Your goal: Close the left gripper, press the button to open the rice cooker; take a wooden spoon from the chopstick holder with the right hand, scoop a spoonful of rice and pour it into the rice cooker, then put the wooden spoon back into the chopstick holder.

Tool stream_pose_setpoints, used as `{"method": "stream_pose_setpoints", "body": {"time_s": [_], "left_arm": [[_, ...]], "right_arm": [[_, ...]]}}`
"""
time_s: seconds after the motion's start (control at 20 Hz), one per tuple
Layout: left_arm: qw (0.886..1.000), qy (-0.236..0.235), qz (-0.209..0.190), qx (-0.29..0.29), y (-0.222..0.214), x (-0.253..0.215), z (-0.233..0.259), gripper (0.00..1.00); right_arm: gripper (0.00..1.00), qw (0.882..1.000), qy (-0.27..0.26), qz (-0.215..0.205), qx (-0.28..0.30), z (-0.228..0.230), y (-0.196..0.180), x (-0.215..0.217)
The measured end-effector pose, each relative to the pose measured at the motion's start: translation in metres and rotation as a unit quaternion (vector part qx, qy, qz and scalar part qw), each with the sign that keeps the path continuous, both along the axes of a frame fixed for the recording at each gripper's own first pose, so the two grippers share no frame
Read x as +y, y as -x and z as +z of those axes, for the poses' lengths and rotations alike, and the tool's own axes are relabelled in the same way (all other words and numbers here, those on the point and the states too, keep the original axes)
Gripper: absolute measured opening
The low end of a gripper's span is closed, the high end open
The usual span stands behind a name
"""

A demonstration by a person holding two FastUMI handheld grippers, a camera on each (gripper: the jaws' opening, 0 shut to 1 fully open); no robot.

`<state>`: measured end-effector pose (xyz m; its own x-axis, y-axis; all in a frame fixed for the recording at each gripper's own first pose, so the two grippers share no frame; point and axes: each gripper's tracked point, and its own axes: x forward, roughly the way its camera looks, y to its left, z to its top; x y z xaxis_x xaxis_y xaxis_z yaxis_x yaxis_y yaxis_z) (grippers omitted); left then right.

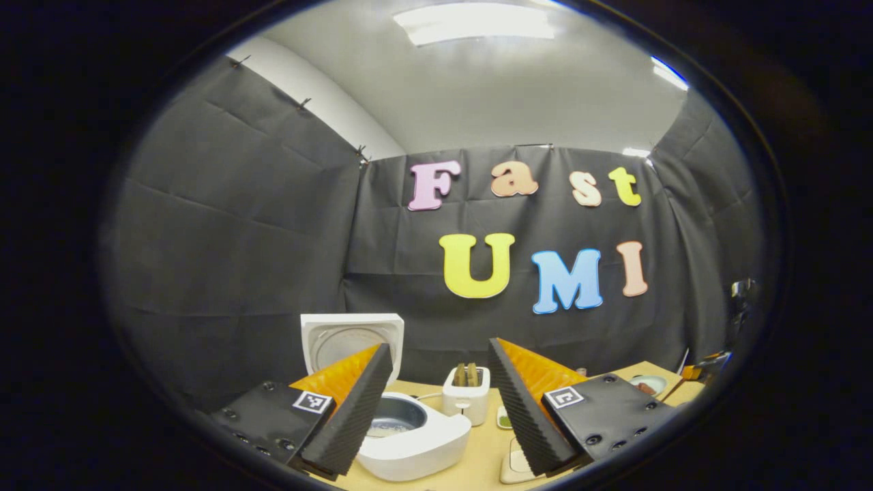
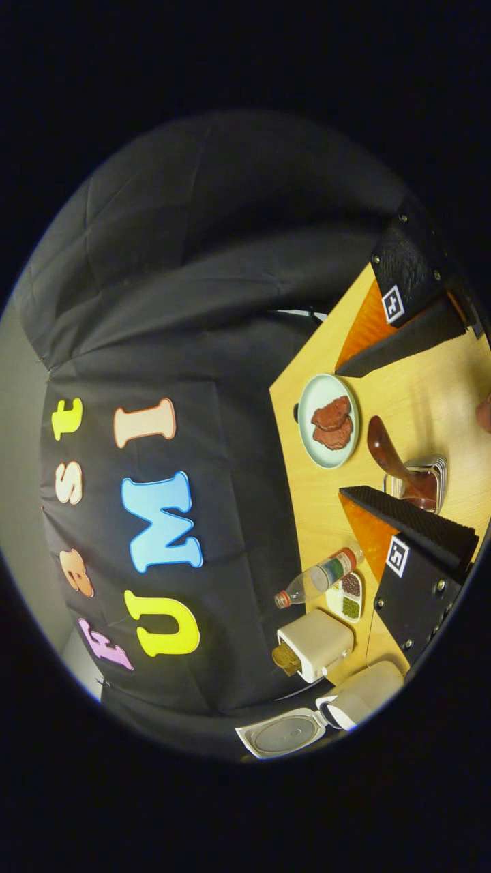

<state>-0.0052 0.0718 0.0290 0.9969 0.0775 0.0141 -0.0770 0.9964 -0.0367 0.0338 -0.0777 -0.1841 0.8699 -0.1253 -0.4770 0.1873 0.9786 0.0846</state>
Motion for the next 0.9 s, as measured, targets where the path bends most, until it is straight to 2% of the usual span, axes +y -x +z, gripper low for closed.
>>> {"method": "stream_pose_setpoints", "body": {"time_s": [0.15,0.4,0.9], "left_arm": [[1.0,-0.009,0.004,0.008,-0.023,0.014,-0.002,0.97],[0.999,-0.02,0.038,0.011,-0.077,0.059,0.006,0.97],[0.993,-0.017,0.109,0.035,-0.205,0.157,-0.002,0.98]], "right_arm": [[0.98,0.999,0.022,-0.011,-0.032,0.039,0.004,-0.008],[0.98,0.997,0.038,-0.008,-0.071,0.087,0.02,-0.003],[0.98,0.994,0.045,-0.012,-0.098,0.13,0.05,0.02]]}}
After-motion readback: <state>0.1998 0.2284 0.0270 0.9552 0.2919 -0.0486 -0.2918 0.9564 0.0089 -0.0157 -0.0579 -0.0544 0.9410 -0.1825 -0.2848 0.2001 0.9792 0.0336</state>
